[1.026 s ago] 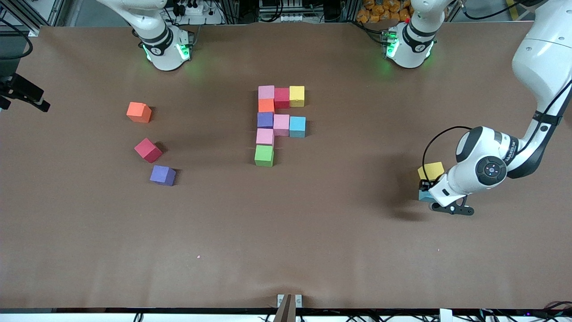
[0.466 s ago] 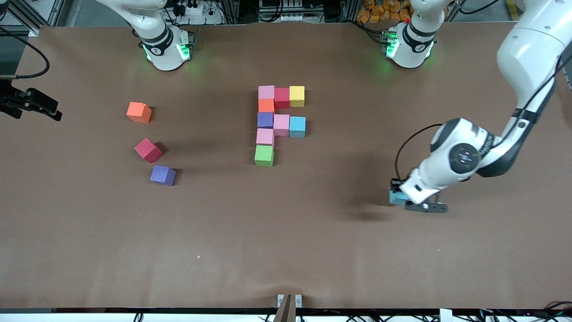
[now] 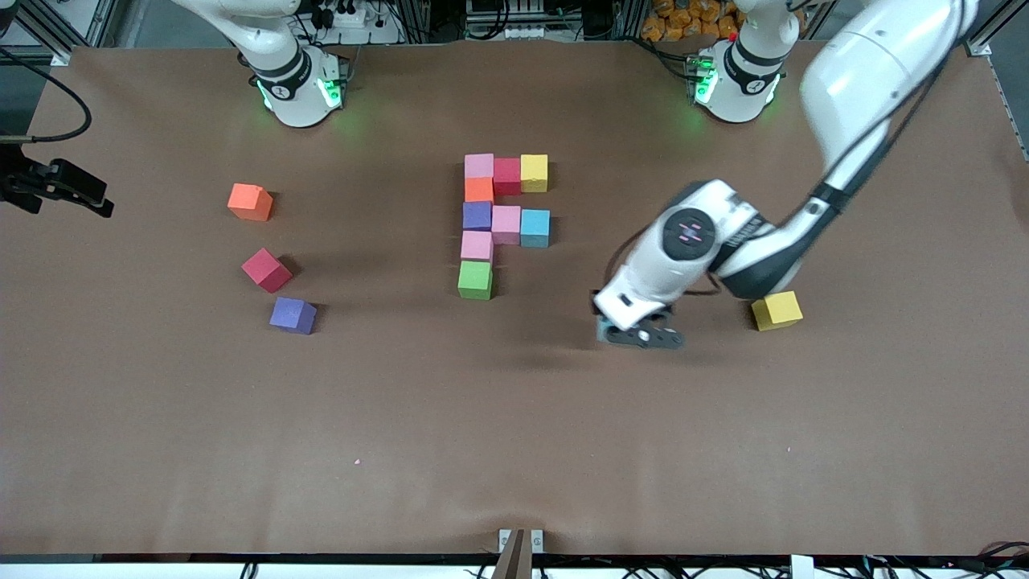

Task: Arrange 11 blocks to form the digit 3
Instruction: 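Carry the cyan cube with the left gripper and lower it beside the green cube, then open the left gripper to release the cyan cube and lift away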

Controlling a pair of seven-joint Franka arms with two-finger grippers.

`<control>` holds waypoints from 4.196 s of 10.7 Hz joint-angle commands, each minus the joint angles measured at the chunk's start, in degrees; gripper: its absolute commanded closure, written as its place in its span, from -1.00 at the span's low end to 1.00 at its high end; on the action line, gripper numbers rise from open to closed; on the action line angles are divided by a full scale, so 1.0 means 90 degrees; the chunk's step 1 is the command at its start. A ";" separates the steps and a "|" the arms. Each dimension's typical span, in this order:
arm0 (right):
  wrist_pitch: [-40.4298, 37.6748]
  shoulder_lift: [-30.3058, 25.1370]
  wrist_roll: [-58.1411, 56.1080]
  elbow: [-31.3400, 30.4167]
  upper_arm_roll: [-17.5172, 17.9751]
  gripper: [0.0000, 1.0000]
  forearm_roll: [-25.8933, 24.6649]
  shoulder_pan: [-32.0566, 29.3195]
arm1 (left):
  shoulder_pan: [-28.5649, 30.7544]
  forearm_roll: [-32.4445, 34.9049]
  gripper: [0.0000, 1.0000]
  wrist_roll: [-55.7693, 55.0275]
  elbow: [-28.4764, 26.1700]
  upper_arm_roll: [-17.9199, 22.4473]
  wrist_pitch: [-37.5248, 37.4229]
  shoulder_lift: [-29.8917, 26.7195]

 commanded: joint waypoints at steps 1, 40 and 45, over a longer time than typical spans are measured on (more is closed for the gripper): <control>-0.0030 0.0097 0.0067 0.0033 -0.0011 -1.00 -0.0053 0.0169 | -0.1294 -0.0241 1.00 -0.2594 0.0701 0.0767 -0.0096 0.0203; 0.0419 0.0283 0.0048 -0.0045 -0.0040 -1.00 0.0015 0.0365 | -0.3099 -0.1081 -1.00 -0.8218 0.0382 0.2060 0.0443 -0.0429; 0.0361 0.0293 -0.0011 -0.0055 -0.0030 -1.00 0.0015 0.0355 | -0.1732 -0.1111 -1.00 -0.4478 0.0195 0.1299 -0.1322 -0.1124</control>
